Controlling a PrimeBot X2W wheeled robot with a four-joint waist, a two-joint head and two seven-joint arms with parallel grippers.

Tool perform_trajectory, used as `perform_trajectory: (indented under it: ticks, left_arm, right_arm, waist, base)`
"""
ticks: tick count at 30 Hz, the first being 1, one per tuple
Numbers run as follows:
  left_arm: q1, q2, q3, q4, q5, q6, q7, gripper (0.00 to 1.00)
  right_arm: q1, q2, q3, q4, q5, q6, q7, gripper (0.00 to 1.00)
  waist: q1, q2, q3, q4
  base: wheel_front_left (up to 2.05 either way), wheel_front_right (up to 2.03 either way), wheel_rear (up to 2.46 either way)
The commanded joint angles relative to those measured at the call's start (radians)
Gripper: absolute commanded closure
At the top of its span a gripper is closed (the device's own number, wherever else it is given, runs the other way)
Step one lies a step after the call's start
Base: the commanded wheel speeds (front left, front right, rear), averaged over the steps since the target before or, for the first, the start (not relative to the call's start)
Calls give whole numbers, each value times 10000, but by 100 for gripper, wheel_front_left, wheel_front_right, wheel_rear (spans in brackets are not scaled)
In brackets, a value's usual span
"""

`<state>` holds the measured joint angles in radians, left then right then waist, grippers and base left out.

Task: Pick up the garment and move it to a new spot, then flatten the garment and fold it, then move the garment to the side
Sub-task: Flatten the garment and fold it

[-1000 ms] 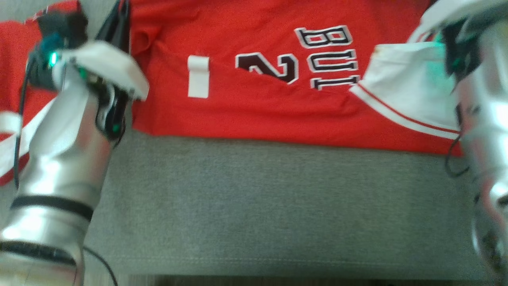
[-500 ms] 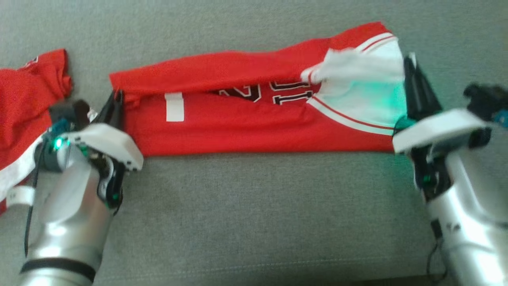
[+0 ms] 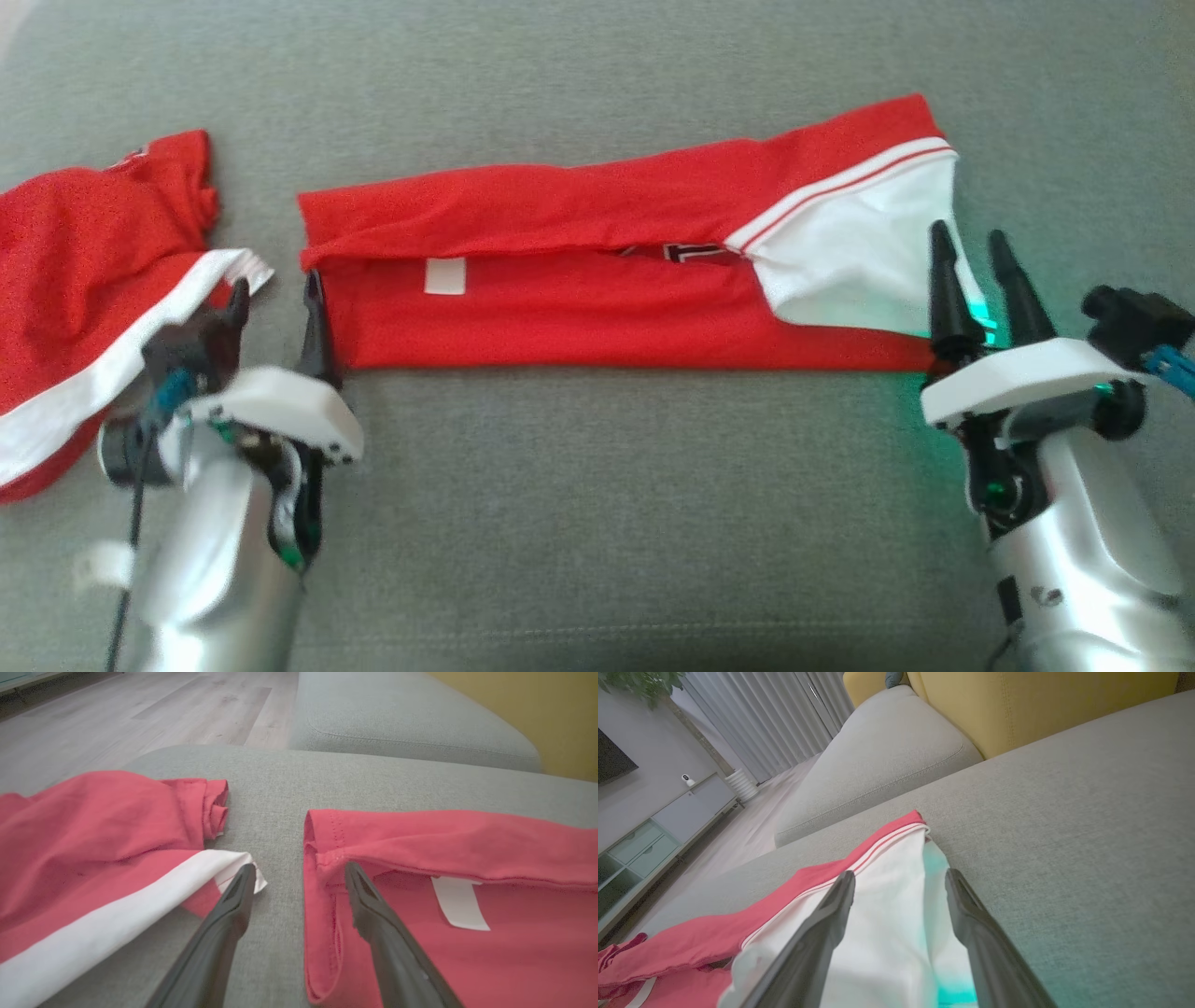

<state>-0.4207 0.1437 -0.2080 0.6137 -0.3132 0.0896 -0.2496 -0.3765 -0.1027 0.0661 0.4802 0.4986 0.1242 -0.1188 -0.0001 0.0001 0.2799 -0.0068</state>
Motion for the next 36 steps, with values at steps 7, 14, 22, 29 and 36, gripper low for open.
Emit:
perform_trajectory:
  ticks: [7,14,22,29,36]
  left_arm:
    - [1382,-577,1093,-1748,681,168,-122,0]
    - [1997,-884,1213,-2319,1079,-94,-122,0]
    - [2000,-931,1131,-2358,970,-200,-122,0]
    - [1885,-933,871,-2283,871,-203,-122,0]
    - [1824,-934,556,-2270,784,-212,-122,0]
  right_arm:
    - [-442,76,-900,397,-985,65,-161,0]
    - [-794,155,-1739,1717,-1906,65,261,0]
    - [-982,418,-1272,2886,-1799,65,1048,60]
    - [-1043,408,-431,2782,-946,65,940,100]
    - [-1337,-80,-919,2617,-803,65,206,100]
  waist:
    - [1,-1,-141,683]
    - [1,-1,-139,1276]
    - [1,-1,-72,1461]
    - [1,-1,-118,1192]
    - [1,-1,-230,592]
  base:
    - [0,0,0]
    - [0,0,0]
    - [0,0,0]
    - [0,0,0]
    - [0,0,0]
